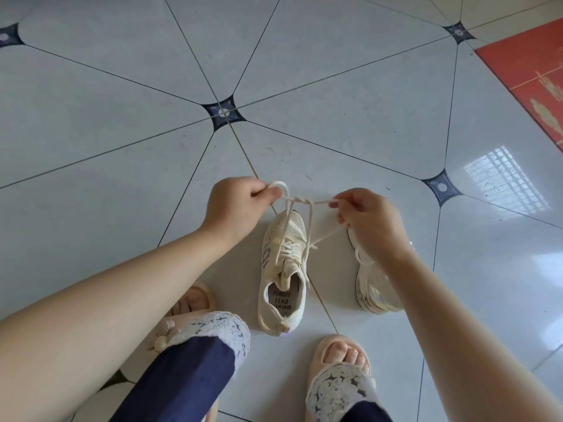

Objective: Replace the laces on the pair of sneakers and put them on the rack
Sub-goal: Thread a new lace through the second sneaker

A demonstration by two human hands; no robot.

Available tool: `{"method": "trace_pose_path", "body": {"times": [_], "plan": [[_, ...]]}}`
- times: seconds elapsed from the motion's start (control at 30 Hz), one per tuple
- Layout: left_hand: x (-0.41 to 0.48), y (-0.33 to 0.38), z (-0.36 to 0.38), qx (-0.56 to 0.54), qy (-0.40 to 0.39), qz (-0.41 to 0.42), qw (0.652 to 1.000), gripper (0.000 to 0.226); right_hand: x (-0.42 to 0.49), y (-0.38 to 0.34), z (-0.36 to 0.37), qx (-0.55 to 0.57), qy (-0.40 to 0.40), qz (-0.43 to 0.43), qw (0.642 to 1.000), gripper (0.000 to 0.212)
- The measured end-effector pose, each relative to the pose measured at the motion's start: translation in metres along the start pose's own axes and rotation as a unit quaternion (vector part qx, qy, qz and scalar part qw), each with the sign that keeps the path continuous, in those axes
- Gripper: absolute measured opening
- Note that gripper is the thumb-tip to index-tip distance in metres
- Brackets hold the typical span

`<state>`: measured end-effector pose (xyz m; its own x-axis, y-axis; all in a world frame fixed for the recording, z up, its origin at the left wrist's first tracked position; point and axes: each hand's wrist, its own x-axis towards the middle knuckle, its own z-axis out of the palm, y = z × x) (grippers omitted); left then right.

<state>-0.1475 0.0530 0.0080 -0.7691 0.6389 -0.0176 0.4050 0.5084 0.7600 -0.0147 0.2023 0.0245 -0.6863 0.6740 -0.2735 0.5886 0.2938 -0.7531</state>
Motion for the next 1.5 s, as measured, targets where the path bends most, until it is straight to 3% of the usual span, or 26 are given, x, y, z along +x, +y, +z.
{"method": "trace_pose_path", "body": {"times": [0.13,0.27,0.37,0.63,0.73,0.83,0.9,0.93,1.07,1.13,1.23,1.3,1.33,1.4,1.5], "plan": [[-0.024,-0.033,-0.006,-0.14,-0.035,-0.218,0.965,0.025,-0.006,0.025,-0.025,-0.204,0.067,0.007,0.977,0.021],[-0.043,-0.072,-0.021,-0.124,-0.068,-0.34,0.93,0.024,-0.016,0.056,-0.04,-0.327,0.033,0.119,0.937,0.024],[-0.051,-0.091,-0.025,-0.067,-0.092,-0.377,0.919,0.026,-0.023,0.067,-0.034,-0.367,-0.004,0.142,0.919,0.024],[-0.042,-0.096,-0.017,0.191,-0.202,-0.301,0.912,0.033,-0.022,0.069,-0.035,-0.366,0.021,0.086,0.926,0.022],[-0.044,-0.088,-0.012,0.259,-0.194,-0.231,0.918,0.025,-0.019,0.063,-0.033,-0.355,0.045,0.048,0.932,0.022],[-0.051,-0.073,0.003,0.186,-0.192,-0.108,0.958,0.051,-0.011,0.047,-0.027,-0.123,0.098,0.079,0.984,0.022],[-0.056,-0.057,0.017,0.115,-0.239,-0.045,0.963,0.043,-0.006,0.033,-0.027,0.069,0.094,0.128,0.985,0.023],[-0.057,-0.051,0.024,0.093,-0.265,-0.041,0.959,0.038,-0.006,0.027,-0.028,0.093,0.088,0.127,0.984,0.023],[-0.054,-0.042,0.039,0.075,-0.307,-0.055,0.947,0.023,-0.003,0.016,-0.034,-0.001,0.11,0.019,0.994,0.022],[-0.052,-0.042,0.039,0.086,-0.312,-0.042,0.945,0.018,0.0,0.018,-0.034,-0.059,0.094,0.013,0.994,0.022],[-0.049,-0.043,0.037,0.067,-0.31,-0.031,0.948,0.014,-0.008,0.027,-0.023,-0.178,-0.085,0.084,0.977,0.022],[-0.045,-0.045,0.032,0.04,-0.276,-0.054,0.959,0.018,-0.02,0.039,-0.006,-0.333,-0.232,0.077,0.911,0.022],[-0.042,-0.046,0.029,0.024,-0.261,-0.072,0.962,0.018,-0.026,0.044,0.004,-0.379,-0.252,0.062,0.888,0.023],[-0.039,-0.046,0.025,-0.024,-0.255,-0.106,0.961,0.019,-0.035,0.05,0.024,-0.395,-0.211,0.022,0.894,0.025],[-0.04,-0.045,0.026,-0.087,-0.264,-0.168,0.946,0.016,-0.037,0.049,0.048,-0.301,-0.179,-0.004,0.937,0.032]]}}
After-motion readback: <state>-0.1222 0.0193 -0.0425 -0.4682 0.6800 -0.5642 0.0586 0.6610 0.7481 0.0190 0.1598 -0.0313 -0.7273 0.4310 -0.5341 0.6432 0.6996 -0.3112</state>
